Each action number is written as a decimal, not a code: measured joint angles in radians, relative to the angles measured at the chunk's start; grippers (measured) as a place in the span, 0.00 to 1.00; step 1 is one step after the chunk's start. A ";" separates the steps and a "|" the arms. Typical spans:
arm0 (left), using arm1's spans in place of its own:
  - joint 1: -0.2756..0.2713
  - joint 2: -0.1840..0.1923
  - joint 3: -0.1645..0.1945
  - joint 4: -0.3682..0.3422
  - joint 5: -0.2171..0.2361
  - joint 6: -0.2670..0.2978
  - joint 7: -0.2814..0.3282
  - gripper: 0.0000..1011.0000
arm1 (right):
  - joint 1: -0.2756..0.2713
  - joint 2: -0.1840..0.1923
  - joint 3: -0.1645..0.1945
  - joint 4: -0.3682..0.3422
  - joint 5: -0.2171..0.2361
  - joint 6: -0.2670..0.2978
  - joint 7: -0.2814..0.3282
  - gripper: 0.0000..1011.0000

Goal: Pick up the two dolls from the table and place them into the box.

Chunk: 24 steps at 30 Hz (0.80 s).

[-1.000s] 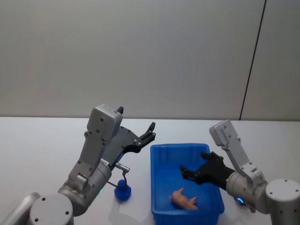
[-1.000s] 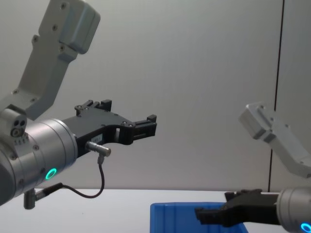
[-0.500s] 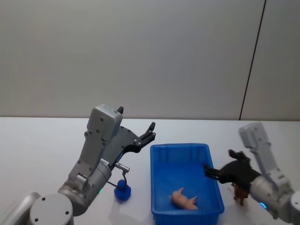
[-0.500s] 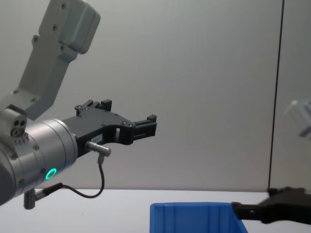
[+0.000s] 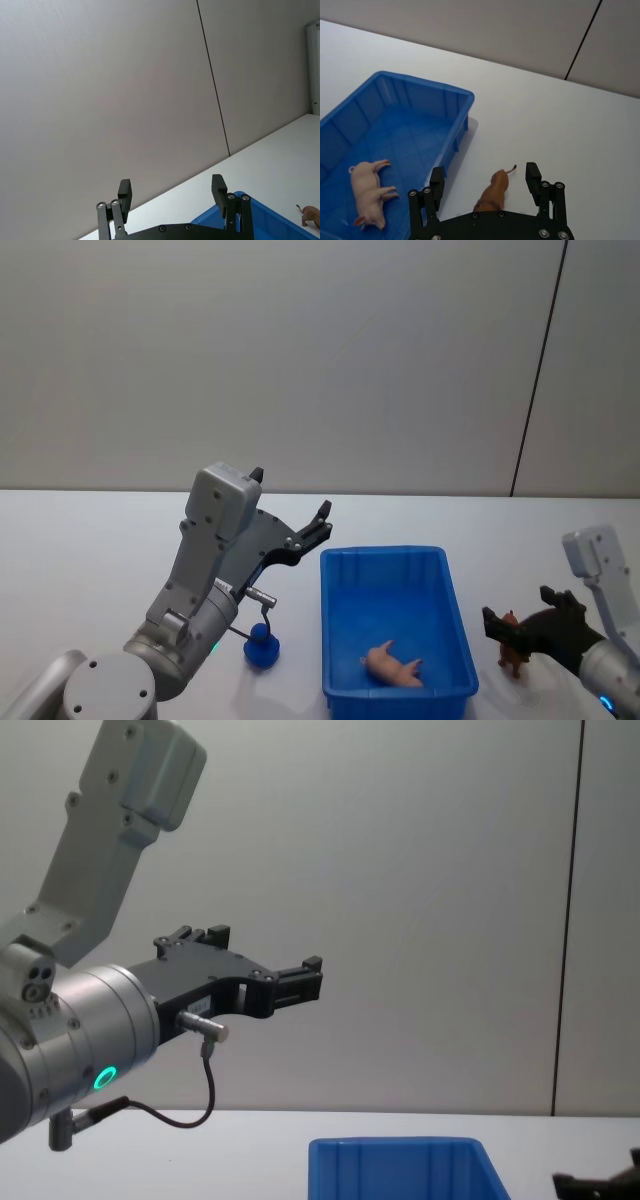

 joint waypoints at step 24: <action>0.000 0.000 0.000 0.000 0.000 0.000 0.000 0.99 | 0.008 -0.015 -0.016 0.124 -0.019 0.010 0.010 0.99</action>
